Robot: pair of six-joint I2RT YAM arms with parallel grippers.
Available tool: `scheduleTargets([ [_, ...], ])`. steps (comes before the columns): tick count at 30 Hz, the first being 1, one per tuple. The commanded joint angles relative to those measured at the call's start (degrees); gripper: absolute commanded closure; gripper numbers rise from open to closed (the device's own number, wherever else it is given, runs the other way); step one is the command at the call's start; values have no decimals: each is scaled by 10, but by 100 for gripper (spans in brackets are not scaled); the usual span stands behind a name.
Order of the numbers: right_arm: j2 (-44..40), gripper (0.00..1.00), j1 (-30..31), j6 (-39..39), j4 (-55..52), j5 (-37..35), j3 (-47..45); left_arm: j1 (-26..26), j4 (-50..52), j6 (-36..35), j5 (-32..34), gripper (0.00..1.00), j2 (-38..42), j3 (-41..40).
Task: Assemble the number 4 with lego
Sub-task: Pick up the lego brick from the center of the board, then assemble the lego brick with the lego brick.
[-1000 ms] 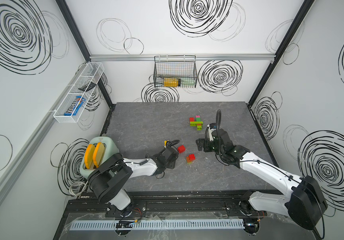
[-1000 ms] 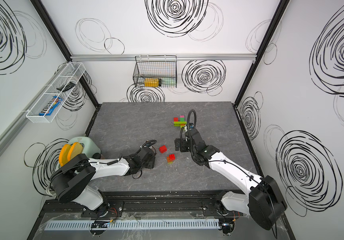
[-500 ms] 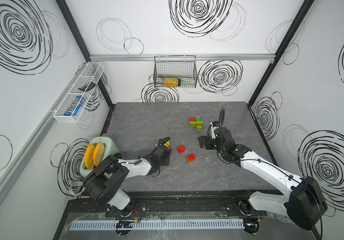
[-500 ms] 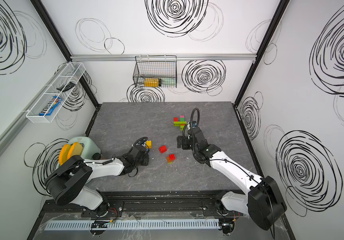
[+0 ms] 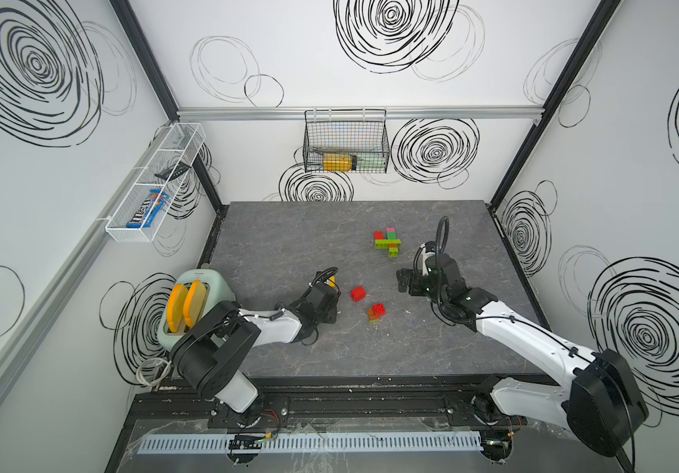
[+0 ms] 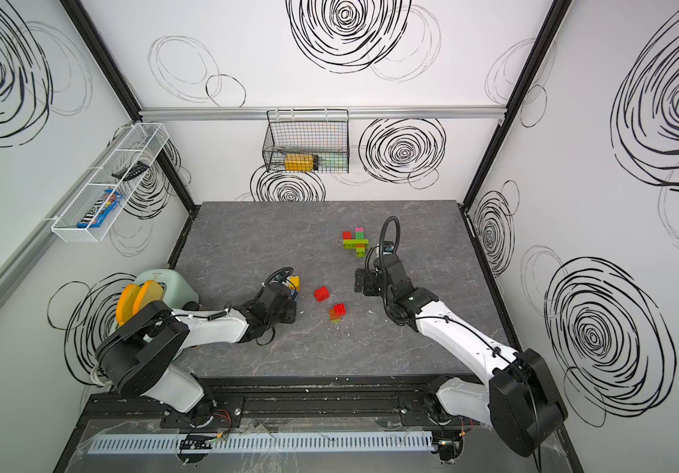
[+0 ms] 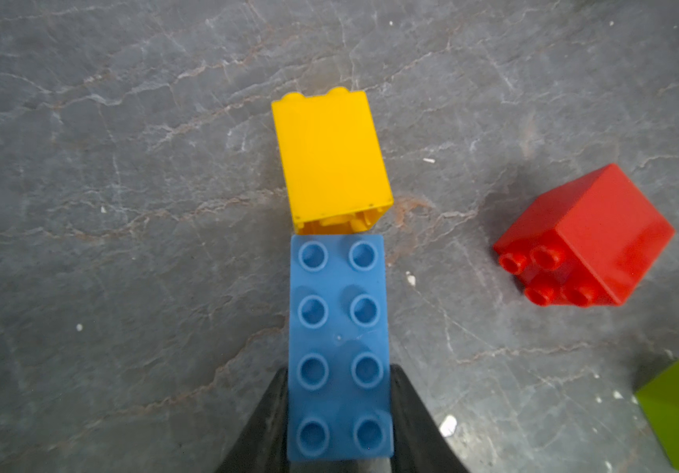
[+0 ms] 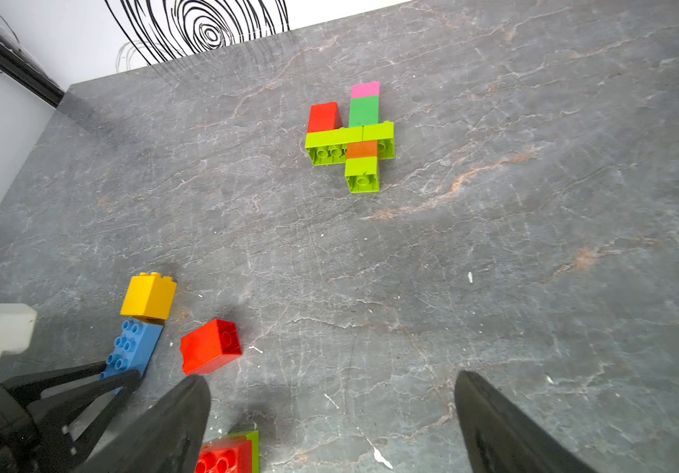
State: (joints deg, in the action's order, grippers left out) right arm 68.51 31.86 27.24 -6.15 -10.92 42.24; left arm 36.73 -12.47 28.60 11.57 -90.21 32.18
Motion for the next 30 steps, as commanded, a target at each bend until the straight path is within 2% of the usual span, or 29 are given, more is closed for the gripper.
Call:
scheduleTargets([
  [1, -16, 3, -5, -48, 23, -2, -1, 17, 64, -10, -33, 95, 2, -25],
  [4, -23, 2, -8, -94, 45, 49, -6, 26, 51, -16, -21, 100, 44, -41],
  [7, -25, 3, -11, -92, 45, 35, -6, 28, 40, -38, -29, 100, 93, -49],
  [12, -38, 3, -23, -79, 37, 32, -13, 30, -16, -149, -83, 100, 160, -54],
  [16, -47, 3, -33, -80, 44, 52, -24, 35, -113, -247, -116, 100, 152, -65],
  [19, -55, 3, -35, -83, 43, 60, -25, 36, -143, -318, -149, 100, 141, -59],
  [21, -55, 3, -40, -81, 37, 76, -23, 36, -133, -376, -184, 100, 134, -48],
  [23, -50, 3, -46, -80, 35, 100, -23, 27, -124, -405, -241, 100, 123, -40],
  [27, -60, 2, -49, -76, 41, 132, -31, 18, -79, -440, -326, 100, 106, -10],
  [30, -75, 3, -53, -85, 43, 161, -46, 18, -35, -441, -361, 100, 115, 6],
])
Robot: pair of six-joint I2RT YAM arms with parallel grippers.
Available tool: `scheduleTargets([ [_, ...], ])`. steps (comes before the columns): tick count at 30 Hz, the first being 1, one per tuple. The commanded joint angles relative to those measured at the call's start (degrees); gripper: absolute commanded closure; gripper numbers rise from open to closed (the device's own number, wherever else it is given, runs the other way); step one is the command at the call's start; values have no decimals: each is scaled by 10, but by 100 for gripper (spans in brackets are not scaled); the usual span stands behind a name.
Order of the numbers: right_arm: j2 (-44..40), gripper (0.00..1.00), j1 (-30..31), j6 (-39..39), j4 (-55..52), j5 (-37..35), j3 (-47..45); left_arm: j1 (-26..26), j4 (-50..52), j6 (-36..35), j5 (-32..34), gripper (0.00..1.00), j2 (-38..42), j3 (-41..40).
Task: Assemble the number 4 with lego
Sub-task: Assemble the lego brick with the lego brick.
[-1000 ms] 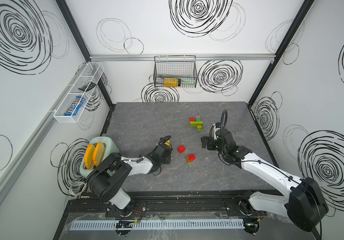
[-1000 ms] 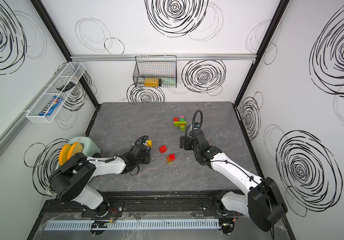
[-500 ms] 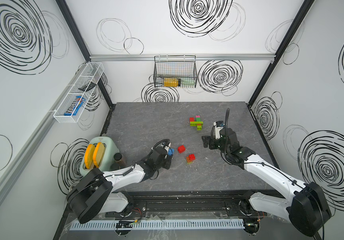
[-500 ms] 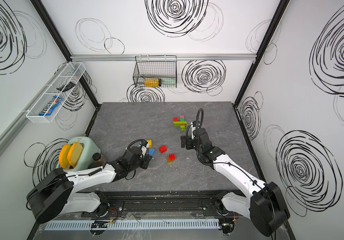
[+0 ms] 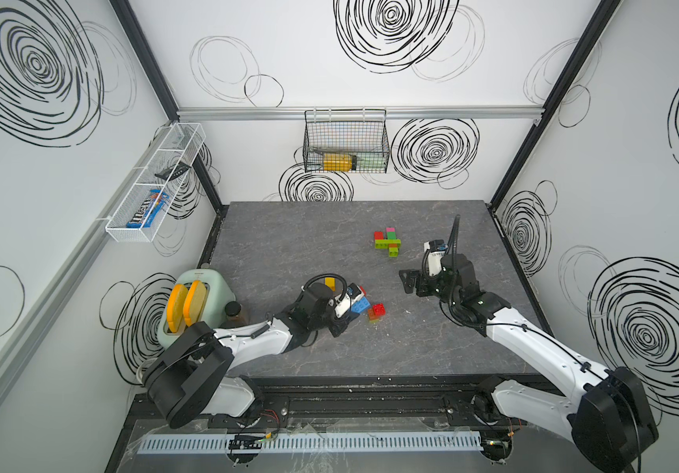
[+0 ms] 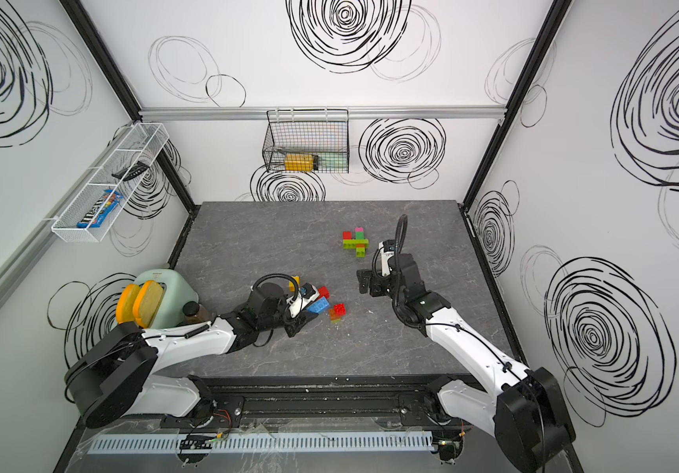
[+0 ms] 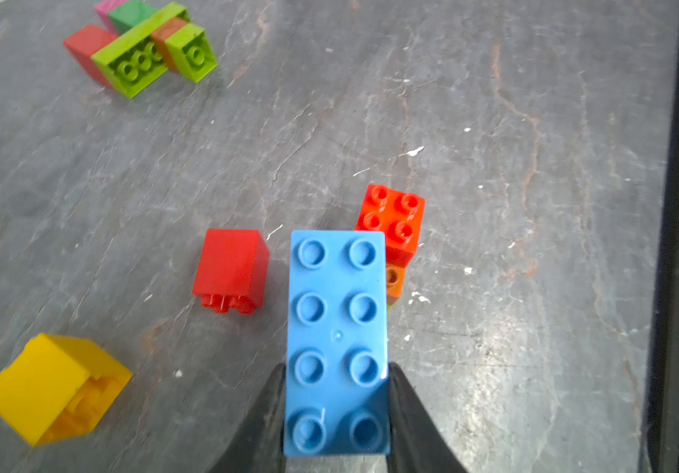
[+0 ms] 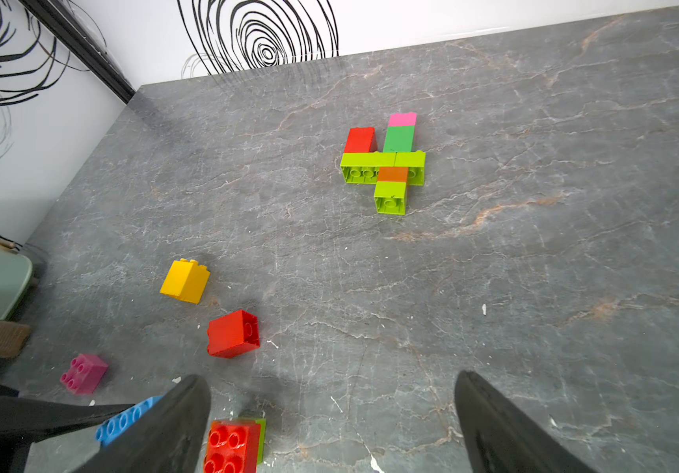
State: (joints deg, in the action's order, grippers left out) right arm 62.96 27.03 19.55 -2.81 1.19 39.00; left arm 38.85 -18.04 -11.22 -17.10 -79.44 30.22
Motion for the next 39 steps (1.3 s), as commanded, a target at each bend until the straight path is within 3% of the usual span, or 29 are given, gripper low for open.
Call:
scheduleTargets([
  [1, -24, 3, -6, -13, 6, 48, -17, -4, 36, -29, -73, 100, 15, 28],
  [6, -21, 3, -12, -45, -1, 104, -29, -1, 93, 64, -14, 100, 17, 33],
  [15, 42, 1, -12, -68, 4, 216, -20, 34, 115, 82, 67, 100, -9, 51],
  [28, 45, 0, -9, -55, 13, 231, -32, 55, 73, 62, 68, 100, -47, 56],
  [39, 69, 0, 0, -94, 6, 275, -26, 72, 74, 45, 45, 100, -52, 62],
])
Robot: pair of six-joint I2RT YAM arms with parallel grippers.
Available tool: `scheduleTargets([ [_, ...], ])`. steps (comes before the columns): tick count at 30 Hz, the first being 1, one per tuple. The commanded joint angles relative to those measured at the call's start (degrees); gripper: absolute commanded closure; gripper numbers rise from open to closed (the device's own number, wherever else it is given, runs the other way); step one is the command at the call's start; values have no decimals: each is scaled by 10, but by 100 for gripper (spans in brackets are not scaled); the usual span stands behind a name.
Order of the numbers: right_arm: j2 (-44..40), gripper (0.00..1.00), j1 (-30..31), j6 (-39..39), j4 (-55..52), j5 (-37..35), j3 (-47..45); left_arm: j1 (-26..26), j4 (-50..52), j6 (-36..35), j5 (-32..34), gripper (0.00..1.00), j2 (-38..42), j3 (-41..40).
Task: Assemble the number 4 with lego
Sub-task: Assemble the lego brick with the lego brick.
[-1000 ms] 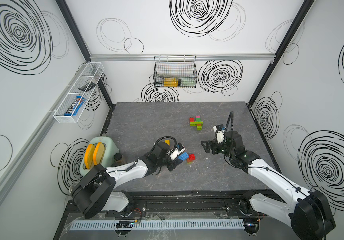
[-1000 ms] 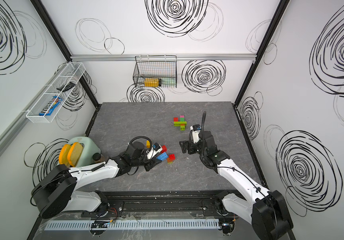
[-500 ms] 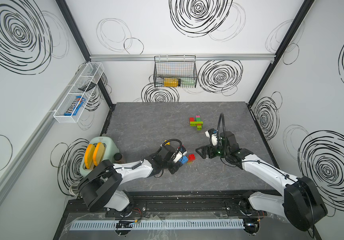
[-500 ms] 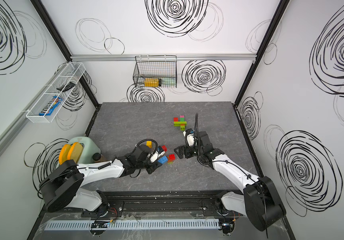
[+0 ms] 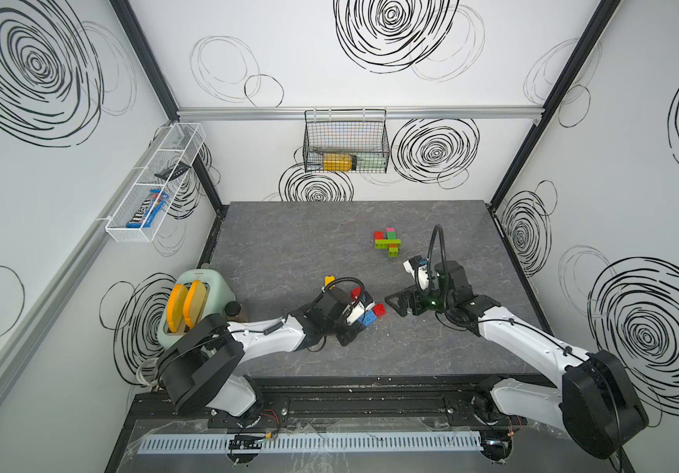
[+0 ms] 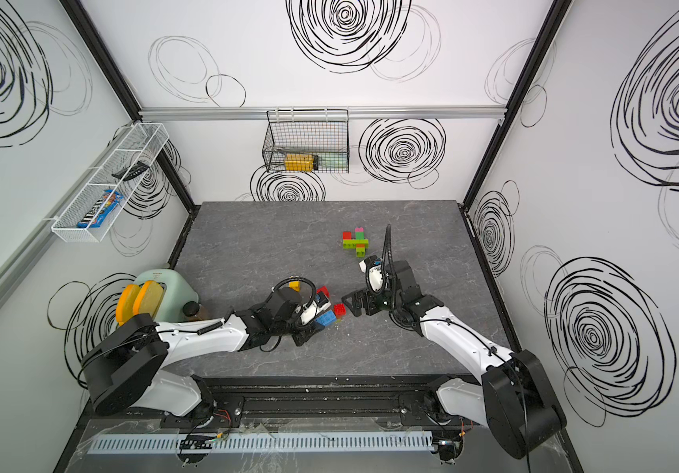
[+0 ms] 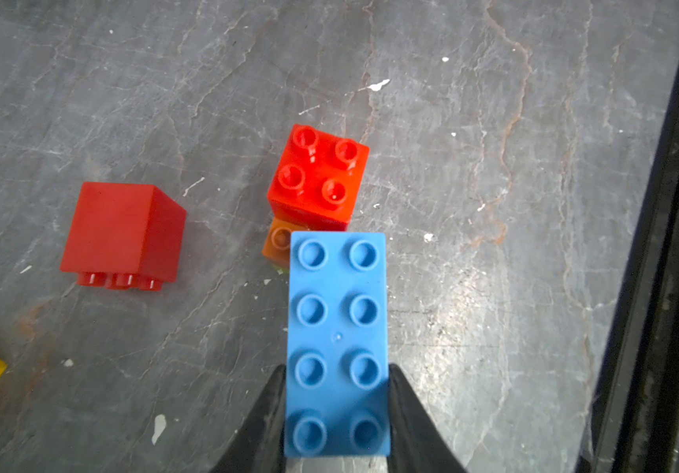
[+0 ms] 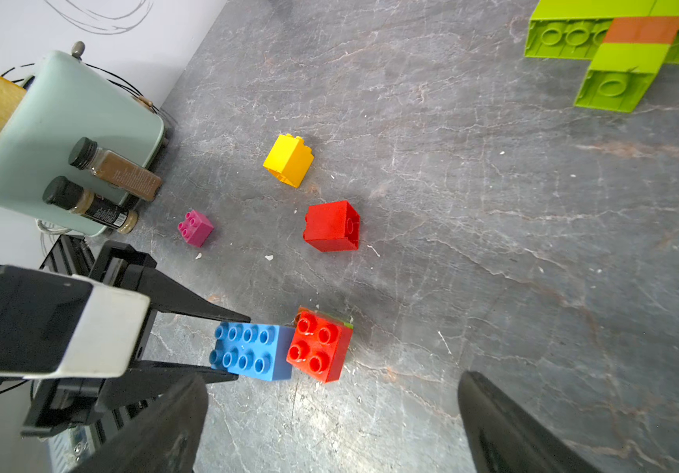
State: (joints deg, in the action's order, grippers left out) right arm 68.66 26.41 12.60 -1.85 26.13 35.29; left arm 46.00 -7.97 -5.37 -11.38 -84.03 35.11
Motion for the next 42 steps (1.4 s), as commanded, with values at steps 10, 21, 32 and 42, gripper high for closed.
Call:
scheduleTargets([
  [10, 41, 5, 14, -4, -2, 30, 27, -30, 11, -35, -23, 100, -11, 38],
  [21, 47, 7, 18, -5, 4, 29, 28, -35, 41, -49, -44, 100, -42, 66],
  [32, 118, 36, 38, -27, -31, 89, 68, -22, 63, -48, -45, 100, -47, 70],
  [42, 176, 84, 41, 22, -17, 191, 95, -24, 70, -49, -44, 100, -54, 78],
])
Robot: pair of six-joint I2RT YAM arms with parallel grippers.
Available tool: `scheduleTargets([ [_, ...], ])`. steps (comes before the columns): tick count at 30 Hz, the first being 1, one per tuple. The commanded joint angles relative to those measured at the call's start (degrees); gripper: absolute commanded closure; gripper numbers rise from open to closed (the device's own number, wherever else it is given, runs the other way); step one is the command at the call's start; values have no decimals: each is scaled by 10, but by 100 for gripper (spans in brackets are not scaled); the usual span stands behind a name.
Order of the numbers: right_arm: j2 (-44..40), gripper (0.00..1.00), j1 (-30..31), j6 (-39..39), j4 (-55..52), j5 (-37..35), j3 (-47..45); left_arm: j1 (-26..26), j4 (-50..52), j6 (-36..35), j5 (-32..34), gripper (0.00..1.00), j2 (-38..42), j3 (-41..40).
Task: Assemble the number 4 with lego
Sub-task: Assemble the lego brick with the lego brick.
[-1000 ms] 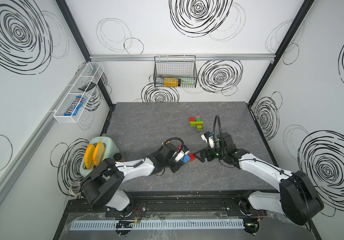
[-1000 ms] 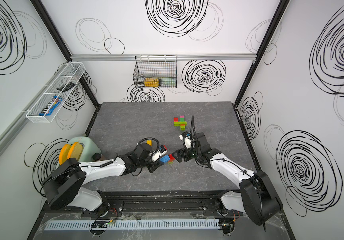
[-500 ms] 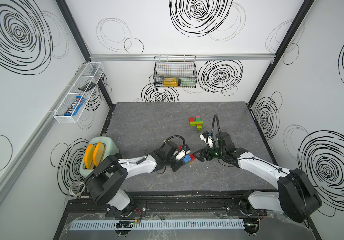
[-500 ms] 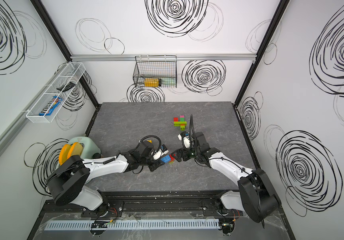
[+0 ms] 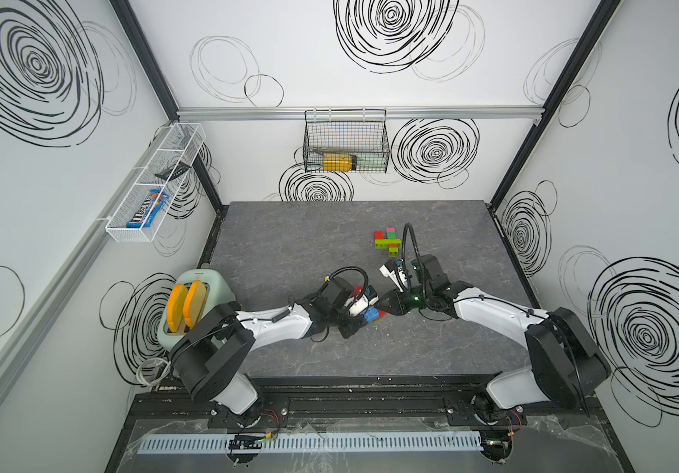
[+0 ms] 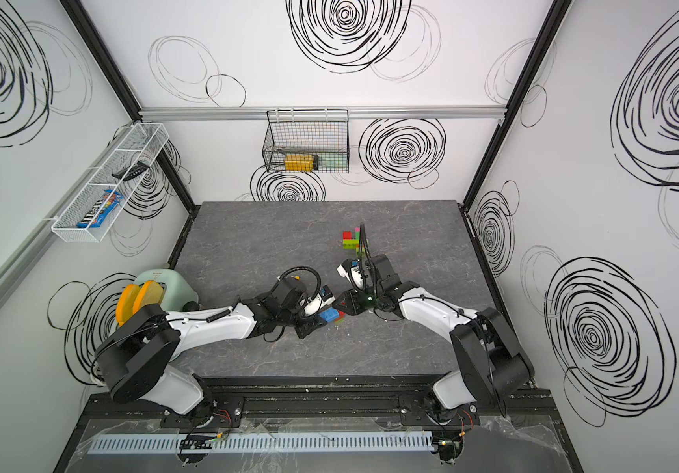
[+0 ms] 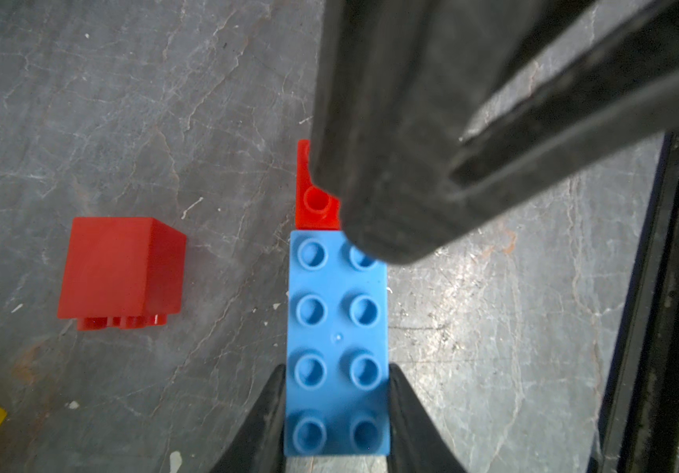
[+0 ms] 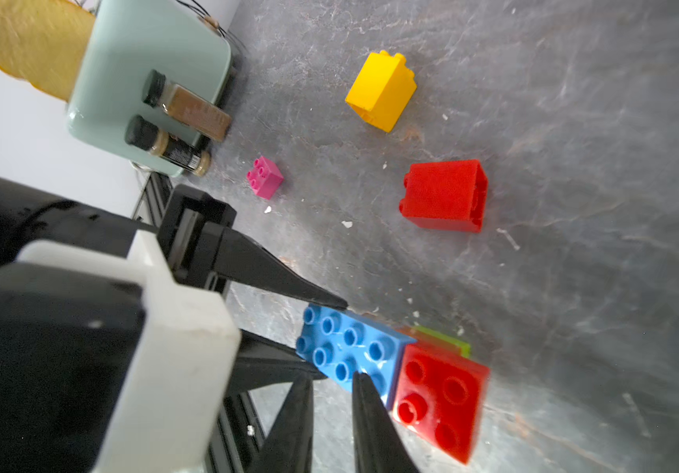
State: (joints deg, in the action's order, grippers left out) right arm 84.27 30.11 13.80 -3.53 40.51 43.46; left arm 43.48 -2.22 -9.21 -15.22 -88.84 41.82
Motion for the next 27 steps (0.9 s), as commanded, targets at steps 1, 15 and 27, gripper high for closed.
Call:
scheduleTargets([
  [1, 24, 87, 4, 8, -3, 48, 14, 1, 14, -11, -7, 100, -6, 11],
  [15, 85, 100, 4, 16, -104, -98, 9, 2, 42, -15, -8, 100, -12, 20],
  [27, 59, 100, -1, 70, -39, 18, 64, 2, 56, -19, -1, 100, -17, 27],
])
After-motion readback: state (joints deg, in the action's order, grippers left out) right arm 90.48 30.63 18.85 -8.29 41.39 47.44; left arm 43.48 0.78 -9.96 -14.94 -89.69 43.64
